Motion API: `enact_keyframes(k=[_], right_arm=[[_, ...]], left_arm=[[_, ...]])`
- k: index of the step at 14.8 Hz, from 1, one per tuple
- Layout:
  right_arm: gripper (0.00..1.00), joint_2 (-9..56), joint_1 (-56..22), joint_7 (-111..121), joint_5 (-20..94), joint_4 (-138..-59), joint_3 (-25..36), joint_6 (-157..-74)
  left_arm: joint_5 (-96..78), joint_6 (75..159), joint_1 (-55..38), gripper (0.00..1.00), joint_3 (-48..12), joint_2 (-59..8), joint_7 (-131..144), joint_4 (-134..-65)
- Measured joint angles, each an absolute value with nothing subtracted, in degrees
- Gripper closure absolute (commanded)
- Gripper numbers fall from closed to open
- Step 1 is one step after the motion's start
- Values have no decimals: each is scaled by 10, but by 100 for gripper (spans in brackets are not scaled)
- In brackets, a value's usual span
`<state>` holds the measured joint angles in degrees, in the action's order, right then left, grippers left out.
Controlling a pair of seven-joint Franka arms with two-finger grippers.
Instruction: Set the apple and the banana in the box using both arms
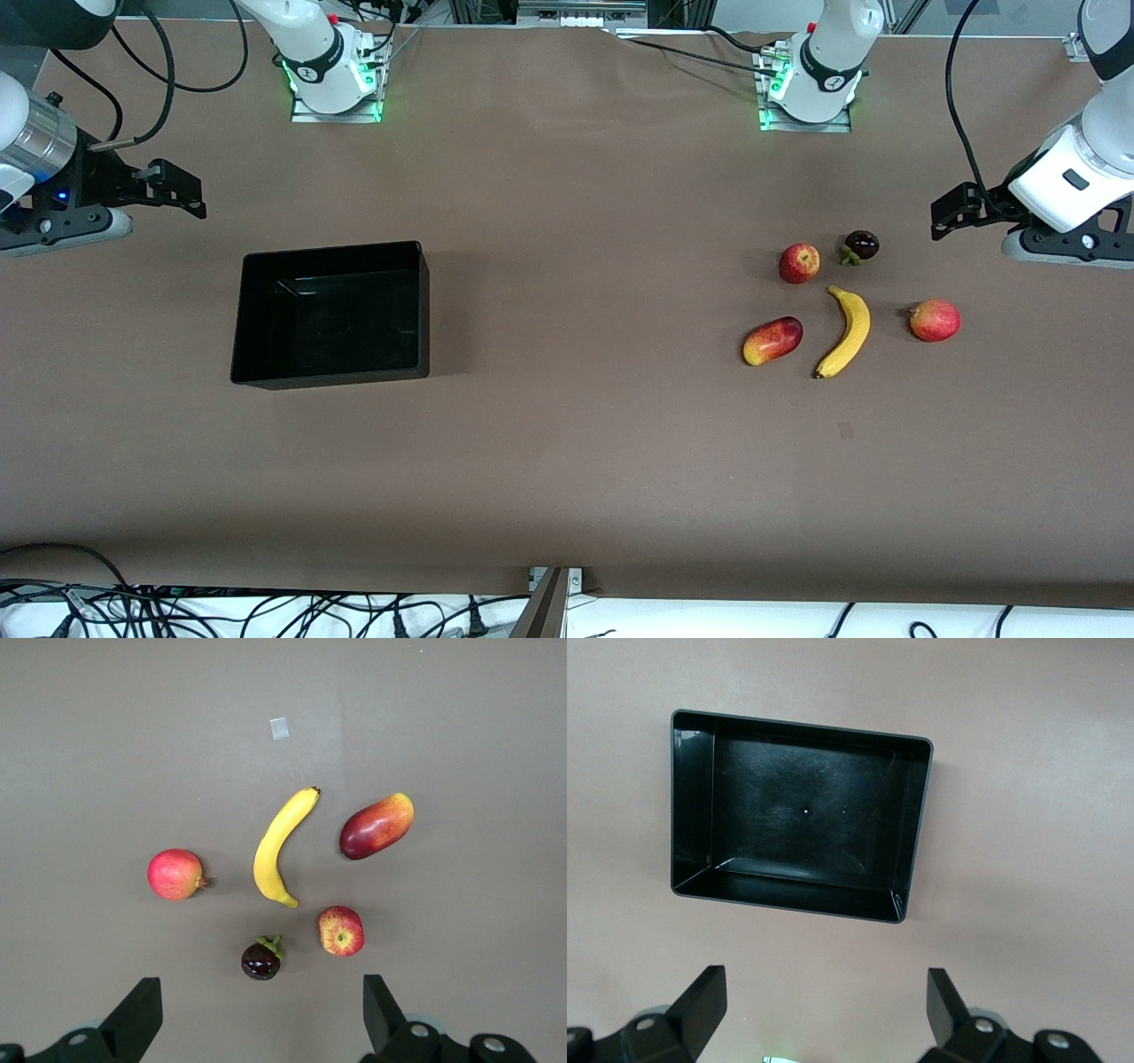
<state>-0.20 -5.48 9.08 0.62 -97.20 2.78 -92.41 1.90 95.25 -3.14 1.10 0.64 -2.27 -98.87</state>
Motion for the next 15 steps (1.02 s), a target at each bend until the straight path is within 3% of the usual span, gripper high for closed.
enact_keyframes(k=[15], right_arm=[[0,5,-55,91,-16,-966,27,-913]], left_arm=[[19,953,-31,0,11,6,-23,-988]])
